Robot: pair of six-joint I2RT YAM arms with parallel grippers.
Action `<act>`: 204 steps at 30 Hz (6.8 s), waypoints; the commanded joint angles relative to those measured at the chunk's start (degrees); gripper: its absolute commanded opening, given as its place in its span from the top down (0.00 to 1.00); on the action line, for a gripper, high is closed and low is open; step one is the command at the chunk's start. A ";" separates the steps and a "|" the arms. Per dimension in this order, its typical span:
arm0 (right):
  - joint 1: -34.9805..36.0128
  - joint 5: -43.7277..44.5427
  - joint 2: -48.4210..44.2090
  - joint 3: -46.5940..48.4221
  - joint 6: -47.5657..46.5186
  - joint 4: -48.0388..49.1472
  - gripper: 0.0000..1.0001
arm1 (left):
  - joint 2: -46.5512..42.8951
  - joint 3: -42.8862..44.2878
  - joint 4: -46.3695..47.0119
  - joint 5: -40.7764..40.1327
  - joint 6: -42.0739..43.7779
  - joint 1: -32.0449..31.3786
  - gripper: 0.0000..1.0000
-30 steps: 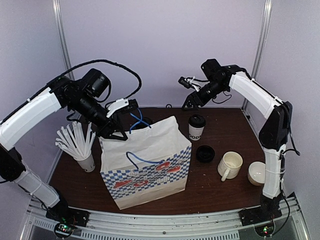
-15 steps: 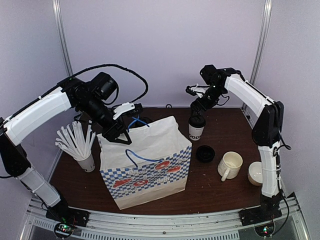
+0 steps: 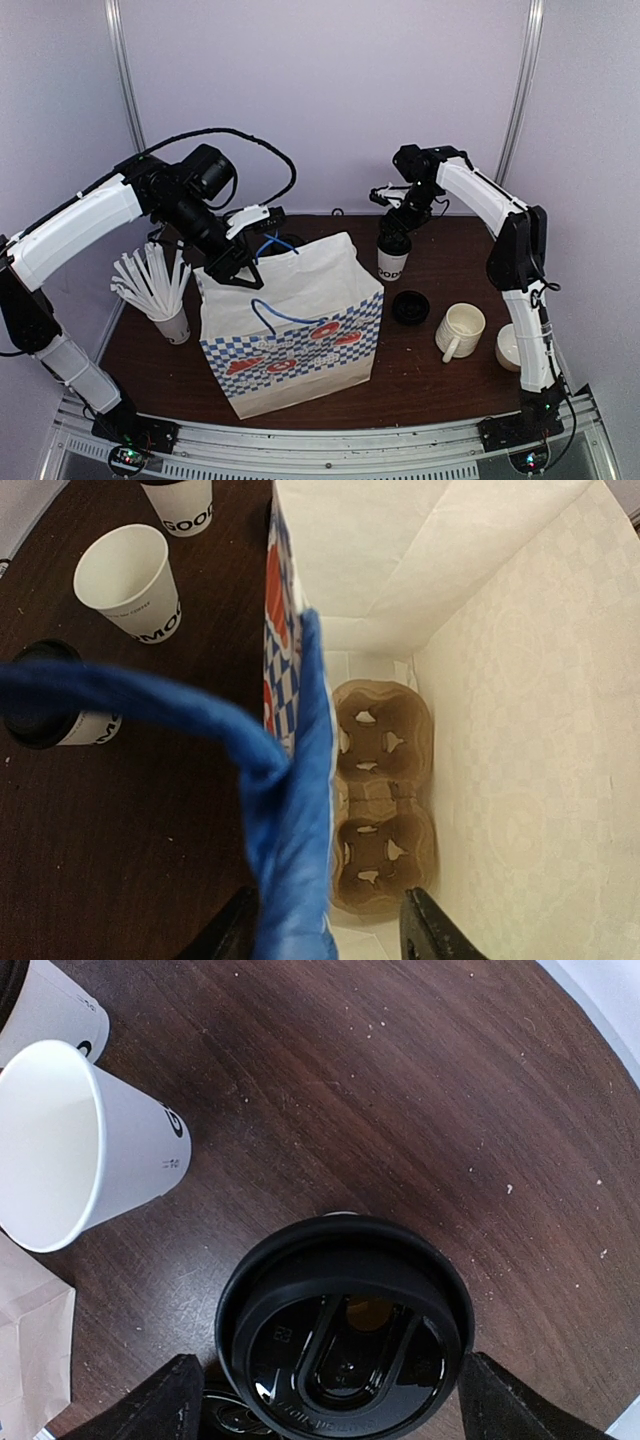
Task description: Pack the takeout coffee
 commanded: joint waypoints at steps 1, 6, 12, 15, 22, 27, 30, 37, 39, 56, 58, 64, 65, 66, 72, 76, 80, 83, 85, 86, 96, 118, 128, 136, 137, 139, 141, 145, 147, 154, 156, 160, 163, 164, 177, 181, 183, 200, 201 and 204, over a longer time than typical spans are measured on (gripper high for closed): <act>-0.07 1.65 0.47 2.03 0.05 -1.22 0.09 | -0.95 0.00 1.05 0.84 0.35 0.30 0.51; -0.09 2.42 1.33 2.05 -0.09 -1.22 0.12 | -0.69 -0.17 1.03 1.19 0.38 0.28 0.51; -0.07 3.44 1.87 2.51 -0.73 -1.35 0.16 | -0.41 -0.61 1.03 1.35 0.33 0.28 0.51; -0.07 3.42 2.43 2.96 -0.85 -1.62 0.16 | -0.28 -0.62 1.01 1.39 0.35 0.28 0.51; 0.11 4.03 4.05 4.01 -1.10 -2.16 0.16 | -0.07 -0.92 0.98 1.52 0.37 0.28 0.51; 0.28 4.85 3.85 4.56 -1.14 -2.40 0.26 | 0.15 -0.82 1.05 2.00 0.39 0.28 0.51; 0.46 5.12 1.96 4.35 -1.31 -2.96 0.31 | 0.54 -0.11 1.20 2.99 0.40 0.28 0.53; 0.43 7.12 -8.53 -1.19 -2.57 -2.08 0.36 | 2.43 1.54 4.72 7.65 -0.30 0.19 0.57; 0.29 6.40 -12.10 -3.40 -2.95 -1.56 0.36 | 3.61 2.70 5.56 8.35 -0.52 0.19 0.62; 0.20 -12.99 -40.92 -12.84 -11.37 1.31 0.40 | 16.33 18.54 9.05 12.20 -0.82 -1.95 1.00; 0.20 -16.16 -42.24 -11.90 -12.69 0.18 0.40 | 18.12 20.51 9.05 11.67 -1.79 -2.00 1.00; 0.18 -25.22 -44.05 -8.65 -13.92 -2.58 0.40 | 22.69 26.53 9.05 9.96 -3.47 -2.27 1.00; 0.24 -26.71 -44.14 -8.22 -13.88 -3.03 0.40 | 23.29 27.45 8.91 9.45 -3.42 -2.27 1.00; 0.27 -28.37 -44.37 -8.04 -13.73 -3.22 0.40 | 23.82 28.66 8.45 9.12 -3.10 -2.27 1.00; 1.51 -36.14 -44.64 -9.38 -14.01 -4.76 0.41 | 28.31 35.74 4.98 8.43 -1.14 -2.27 1.00; 4.29 -33.91 -43.93 -10.62 -15.02 -4.80 0.42 | 29.90 38.76 4.79 7.50 -0.11 -2.27 1.00; 7.56 -29.56 -43.46 -11.91 -17.24 -5.22 0.42 | 30.88 39.81 3.99 9.17 0.88 -2.27 1.00; 10.19 -25.30 -43.27 -13.75 -19.34 -5.59 0.42 | 31.17 39.44 3.70 10.11 0.94 -2.35 0.91; 12.02 -22.66 -42.97 -14.94 -20.67 -6.03 0.43 | 31.01 39.33 3.69 9.34 0.64 -2.36 0.73; 13.20 -21.54 -42.76 -15.42 -21.17 -6.28 0.43 | 30.85 39.29 3.69 8.47 0.58 -2.43 0.68; 19.19 -14.06 -39.84 -16.95 -24.87 -7.27 0.44 | 16.20 30.99 4.70 -0.33 2.05 -4.19 0.03; 29.23 0.69 -33.75 -14.85 -30.78 -13.06 0.45 | 3.58 9.23 19.11 -17.66 -4.77 0.31 0.02; 38.58 8.04 -41.93 -28.59 -31.81 -12.47 0.47 | 2.66 7.57 28.74 -2.15 -6.82 2.92 0.02; 43.98 13.64 -45.52 -37.78 -31.53 -9.59 0.48 | 0.43 5.11 29.68 16.55 -6.60 2.92 0.02; 44.17 13.65 -45.51 -37.98 -31.57 -9.65 0.48 | 0.11 3.98 31.35 15.30 -8.01 2.92 0.03; 44.73 13.91 -45.27 -38.22 -31.63 -9.99 0.48 | -0.33 3.21 32.65 12.29 -9.28 2.92 0.02; 45.45 14.17 -45.09 -38.44 -31.66 -10.22 0.48 | 0.33 5.35 32.43 5.97 -11.03 2.92 0.03; 46.56 14.17 -45.08 -39.56 -31.63 -10.85 0.48 | 1.82 10.85 31.03 4.38 -10.50 2.92 0.03; 47.09 15.74 -45.65 -41.27 -31.79 -10.87 0.48 | 3.50 12.49 30.24 3.05 -9.63 2.92 0.02; 50.76 18.95 -49.76 -47.46 -32.99 -11.78 0.47 | 10.68 12.35 30.73 5.94 -12.03 2.92 0.06; 51.15 19.75 -50.34 -48.35 -33.36 -10.45 0.47 | 10.76 10.85 31.49 9.33 -13.15 2.71 0.08; 51.47 21.65 -50.43 -49.28 -33.16 -7.80 0.49 | 8.26 5.35 31.72 11.20 -13.05 0.75 0.10; 51.52 24.16 -50.61 -50.63 -33.59 -4.60 0.50 | 6.49 0.91 32.00 11.26 -12.55 -0.35 0.11; 51.50 24.53 -50.84 -50.96 -33.63 -3.27 0.50 | 6.14 -0.17 32.21 11.52 -12.53 -0.46 0.11; 52.28 25.33 -55.37 -57.84 -36.94 6.42 0.51 | 3.05 -5.29 29.23 17.72 -9.65 -6.36 0.15; 53.78 25.77 -58.47 -61.82 -38.11 10.82 0.51 | 1.57 -7.76 29.07 17.74 -8.30 -7.62 0.17; 54.45 26.73 -58.96 -62.95 -38.30 12.89 0.50 | 1.10 -8.39 29.16 17.84 -7.78 -8.09 0.17; 54.89 34.21 -57.28 -69.90 -40.46 27.63 0.51 | 0.26 -10.11 28.74 19.84 -6.37 -9.70 0.19; 54.80 34.35 -57.35 -70.38 -40.54 28.09 0.51 | 0.39 -10.19 28.81 19.63 -6.29 -9.73 0.19; 54.71 34.89 -57.50 -71.57 -40.69 29.83 0.51 | 0.65 -10.53 29.02 19.10 -6.19 -9.74 0.19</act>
